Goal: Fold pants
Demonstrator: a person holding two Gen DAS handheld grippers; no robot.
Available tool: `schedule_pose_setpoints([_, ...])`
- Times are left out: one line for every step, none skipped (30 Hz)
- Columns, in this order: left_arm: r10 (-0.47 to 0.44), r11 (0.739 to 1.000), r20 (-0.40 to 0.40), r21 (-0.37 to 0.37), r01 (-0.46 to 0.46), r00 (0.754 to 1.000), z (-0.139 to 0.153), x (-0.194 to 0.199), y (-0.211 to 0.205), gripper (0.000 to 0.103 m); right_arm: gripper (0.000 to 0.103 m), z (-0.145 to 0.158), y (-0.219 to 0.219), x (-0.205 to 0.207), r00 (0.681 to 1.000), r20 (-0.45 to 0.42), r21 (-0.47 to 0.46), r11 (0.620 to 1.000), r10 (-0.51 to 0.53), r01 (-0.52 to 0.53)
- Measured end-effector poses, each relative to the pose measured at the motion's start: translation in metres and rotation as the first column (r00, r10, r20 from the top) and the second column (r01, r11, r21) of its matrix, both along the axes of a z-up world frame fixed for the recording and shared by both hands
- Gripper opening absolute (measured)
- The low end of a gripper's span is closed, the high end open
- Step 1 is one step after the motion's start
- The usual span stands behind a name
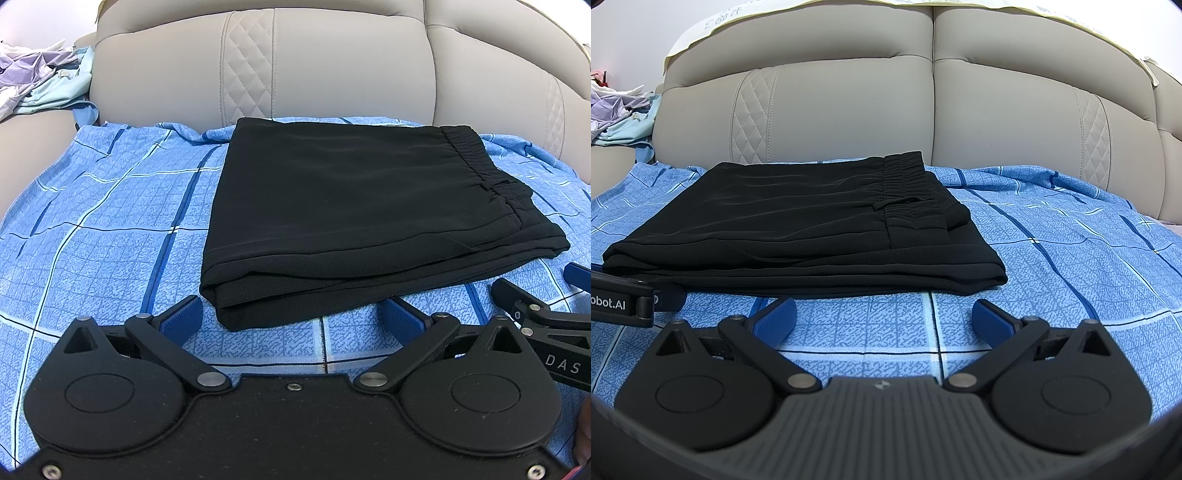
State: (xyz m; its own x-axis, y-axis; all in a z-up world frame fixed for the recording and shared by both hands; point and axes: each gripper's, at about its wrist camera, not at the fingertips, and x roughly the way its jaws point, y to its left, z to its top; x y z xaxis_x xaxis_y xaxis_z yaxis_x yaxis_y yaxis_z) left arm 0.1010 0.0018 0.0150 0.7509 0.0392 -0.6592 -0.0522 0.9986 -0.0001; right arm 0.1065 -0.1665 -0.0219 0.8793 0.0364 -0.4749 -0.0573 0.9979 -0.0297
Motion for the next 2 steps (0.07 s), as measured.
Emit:
schedule_pose_setpoints([0.001, 1.0, 0.001, 0.0, -0.001, 1.0, -0.0003, -0.0004, -0.0001, 0.103, 0.103, 0.0001, 0.0001, 0.0001, 1.0, 0.0, 0.0, 1.0, 0.0, 0.0])
schedule_pose_setpoints([0.001, 1.0, 0.001, -0.001, -0.001, 1.0, -0.0002, 0.0003, 0.0001, 0.103, 0.103, 0.0, 0.0001, 0.0001, 1.0, 0.0, 0.0, 1.0, 0.0, 0.0])
